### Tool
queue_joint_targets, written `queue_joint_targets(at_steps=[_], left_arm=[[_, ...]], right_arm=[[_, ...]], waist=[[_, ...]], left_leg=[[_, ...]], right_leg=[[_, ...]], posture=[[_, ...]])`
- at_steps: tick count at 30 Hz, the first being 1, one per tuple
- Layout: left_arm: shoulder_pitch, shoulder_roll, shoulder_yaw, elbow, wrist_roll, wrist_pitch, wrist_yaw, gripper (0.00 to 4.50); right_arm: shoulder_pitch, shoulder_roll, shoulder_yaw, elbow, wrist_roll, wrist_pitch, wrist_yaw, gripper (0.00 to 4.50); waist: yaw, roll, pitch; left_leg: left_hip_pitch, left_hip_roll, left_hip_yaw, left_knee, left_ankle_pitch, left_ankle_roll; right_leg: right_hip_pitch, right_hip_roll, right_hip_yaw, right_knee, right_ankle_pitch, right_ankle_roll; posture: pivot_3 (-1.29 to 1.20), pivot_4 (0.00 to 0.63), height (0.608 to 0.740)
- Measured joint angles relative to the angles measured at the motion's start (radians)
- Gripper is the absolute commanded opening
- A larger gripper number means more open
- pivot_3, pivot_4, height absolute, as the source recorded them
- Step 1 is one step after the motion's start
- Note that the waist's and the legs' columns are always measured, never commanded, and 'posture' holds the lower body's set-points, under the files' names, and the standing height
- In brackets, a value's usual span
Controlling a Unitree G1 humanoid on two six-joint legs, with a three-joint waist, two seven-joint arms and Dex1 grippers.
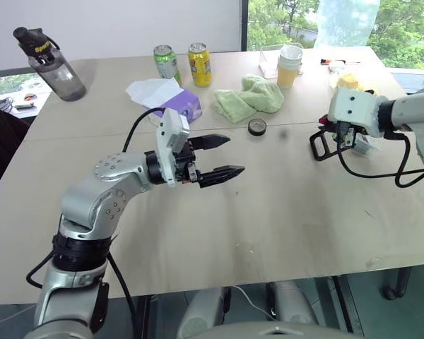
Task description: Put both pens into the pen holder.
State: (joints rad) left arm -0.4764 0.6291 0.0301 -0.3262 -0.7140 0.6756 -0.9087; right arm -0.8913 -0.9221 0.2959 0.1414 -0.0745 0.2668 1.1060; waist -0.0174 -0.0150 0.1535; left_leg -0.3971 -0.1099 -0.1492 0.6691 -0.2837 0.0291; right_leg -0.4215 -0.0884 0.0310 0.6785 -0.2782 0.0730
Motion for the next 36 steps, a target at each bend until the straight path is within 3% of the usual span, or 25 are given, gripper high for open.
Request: queue_joint_targets(at_steps=[3,4,5,6,9,18,24,32,36], left_arm=[[-0.015,-0.008,0.010,-0.012,-0.018,-0.009,0.000,4.48],[-0.017,-0.018,0.019,-0.017,-0.028,-0.012,-0.001,4.50],[-0.017,-0.020,0.020,-0.017,-0.031,-0.012,0.000,4.50],[-0.017,-0.020,0.020,-0.017,-0.033,-0.013,0.000,4.50],[-0.017,-0.020,0.020,-0.017,-0.033,-0.015,0.000,4.50],[-0.017,-0.019,0.020,-0.017,-0.031,-0.028,-0.001,4.50],[-0.011,-0.017,0.020,-0.017,-0.023,-0.036,-0.001,4.50],[0.148,-0.029,0.044,-0.011,0.077,-0.122,0.080,4.50],[0.314,-0.045,0.046,-0.035,0.233,-0.199,0.215,4.50]], right_arm=[[0.000,0.003,0.000,0.011,-0.004,-0.006,-0.002,0.06],[0.000,0.004,0.000,0.019,-0.005,-0.009,-0.002,0.56],[0.000,0.005,0.000,0.023,-0.005,-0.010,-0.002,0.56],[0.000,0.005,0.000,0.028,-0.008,-0.013,-0.003,1.22],[0.000,0.010,-0.002,0.054,-0.025,-0.026,-0.028,2.50],[-0.010,0.039,-0.015,0.097,-0.055,-0.032,-0.090,2.50],[0.012,0.094,-0.107,-0.017,0.071,0.064,-0.041,2.50],[0.361,0.214,-0.273,-0.308,0.414,0.248,0.001,2.50],[0.644,0.196,-0.257,-0.355,0.382,0.154,-0.008,2.50]], waist=[[0.000,0.000,0.000],[0.000,0.000,0.000],[0.000,0.000,0.000],[0.000,0.000,0.000],[-0.001,0.000,0.000],[-0.001,0.000,0.000],[-0.005,0.000,0.000],[0.003,0.000,-0.001],[0.008,0.000,-0.002]], left_leg=[[0.000,0.000,0.000,0.000,0.000,0.000],[0.000,0.000,0.000,0.000,0.000,0.000],[0.000,0.000,0.000,0.000,0.000,0.000],[0.000,0.000,0.000,0.000,0.000,0.000],[0.000,0.000,0.000,0.000,0.000,0.000],[0.000,0.000,0.000,0.000,0.000,0.000],[0.000,0.000,0.000,0.000,0.000,0.000],[0.000,0.000,-0.003,0.001,0.000,0.000],[0.001,-0.001,-0.003,0.001,0.000,0.000]], right_leg=[[0.000,0.000,0.000,0.000,0.000,0.000],[0.000,0.000,0.000,0.000,0.000,0.000],[0.000,0.000,0.000,0.000,0.000,0.000],[0.000,0.000,0.000,0.000,0.000,0.000],[0.000,0.000,0.000,0.000,0.000,0.000],[0.000,0.000,0.000,0.000,0.000,0.000],[0.000,0.000,0.000,0.001,0.000,0.000],[0.002,0.000,-0.002,0.000,0.000,0.000],[0.003,-0.001,-0.002,0.000,0.000,0.000]], posture=[[0.00,0.150,0.740],[0.00,0.150,0.740],[0.00,0.150,0.740],[0.00,0.150,0.740],[0.00,0.150,0.740],[0.00,0.150,0.740],[0.00,0.150,0.740],[0.00,0.150,0.740],[0.00,0.150,0.740]])
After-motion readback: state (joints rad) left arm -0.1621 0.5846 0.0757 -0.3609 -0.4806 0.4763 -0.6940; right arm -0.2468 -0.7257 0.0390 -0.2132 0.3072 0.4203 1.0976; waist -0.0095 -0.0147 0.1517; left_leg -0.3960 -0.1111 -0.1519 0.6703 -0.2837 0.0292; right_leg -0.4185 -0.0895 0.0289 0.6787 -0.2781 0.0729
